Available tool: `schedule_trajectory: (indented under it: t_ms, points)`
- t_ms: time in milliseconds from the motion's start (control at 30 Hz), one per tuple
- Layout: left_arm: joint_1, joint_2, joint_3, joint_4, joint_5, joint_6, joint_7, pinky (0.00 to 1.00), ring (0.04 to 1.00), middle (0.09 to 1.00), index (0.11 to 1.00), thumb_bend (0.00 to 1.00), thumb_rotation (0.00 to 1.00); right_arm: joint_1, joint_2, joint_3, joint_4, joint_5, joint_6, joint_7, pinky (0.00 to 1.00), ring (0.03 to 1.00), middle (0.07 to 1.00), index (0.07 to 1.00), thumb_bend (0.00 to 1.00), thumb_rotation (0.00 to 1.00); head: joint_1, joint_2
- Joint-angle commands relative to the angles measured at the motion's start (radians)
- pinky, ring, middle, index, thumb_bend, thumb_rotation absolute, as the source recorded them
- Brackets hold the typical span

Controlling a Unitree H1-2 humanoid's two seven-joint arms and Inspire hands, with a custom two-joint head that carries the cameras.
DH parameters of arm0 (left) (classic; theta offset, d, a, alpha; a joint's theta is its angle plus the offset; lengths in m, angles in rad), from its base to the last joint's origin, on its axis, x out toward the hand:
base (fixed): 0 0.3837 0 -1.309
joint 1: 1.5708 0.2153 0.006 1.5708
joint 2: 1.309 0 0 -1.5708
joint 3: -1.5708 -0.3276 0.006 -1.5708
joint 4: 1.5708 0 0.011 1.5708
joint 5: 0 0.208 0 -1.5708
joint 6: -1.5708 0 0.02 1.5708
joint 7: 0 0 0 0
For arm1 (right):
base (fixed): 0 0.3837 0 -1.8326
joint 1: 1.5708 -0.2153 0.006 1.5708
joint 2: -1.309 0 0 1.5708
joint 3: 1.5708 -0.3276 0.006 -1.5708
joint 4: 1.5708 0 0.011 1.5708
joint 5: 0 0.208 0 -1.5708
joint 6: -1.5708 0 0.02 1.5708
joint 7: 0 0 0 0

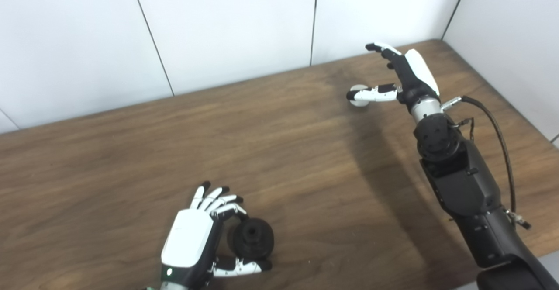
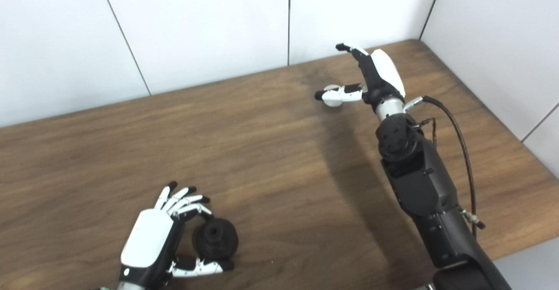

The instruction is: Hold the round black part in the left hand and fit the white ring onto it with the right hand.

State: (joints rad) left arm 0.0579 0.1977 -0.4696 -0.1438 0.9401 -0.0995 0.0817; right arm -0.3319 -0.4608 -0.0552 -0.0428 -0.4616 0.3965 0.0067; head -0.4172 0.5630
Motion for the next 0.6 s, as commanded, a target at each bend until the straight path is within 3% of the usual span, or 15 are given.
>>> schedule_trajectory:
  t_ms: [0,367,567]
  points:
    - [0.030,0.030,0.006,0.065,0.025,-0.003,0.021,1.00,0.876,0.761,0.483,0.52,0.06,-0.051,-0.038,0.001,-0.004,-0.021,-0.016,-0.003,0.87,0.929,0.908,0.839,0.79,0.26,0.000,-0.006]
    - [0.035,0.023,-0.003,0.086,0.030,0.003,0.026,1.00,0.881,0.766,0.484,0.52,0.06,-0.095,-0.079,0.038,0.082,-0.045,-0.020,0.015,0.86,0.933,0.913,0.835,0.79,0.20,0.033,-0.069]
    - [0.030,0.021,-0.004,0.105,0.026,-0.005,0.047,1.00,0.862,0.753,0.483,0.52,0.06,-0.096,-0.086,0.055,0.099,-0.057,-0.004,0.032,0.86,0.937,0.916,0.826,0.80,0.21,0.031,-0.083]
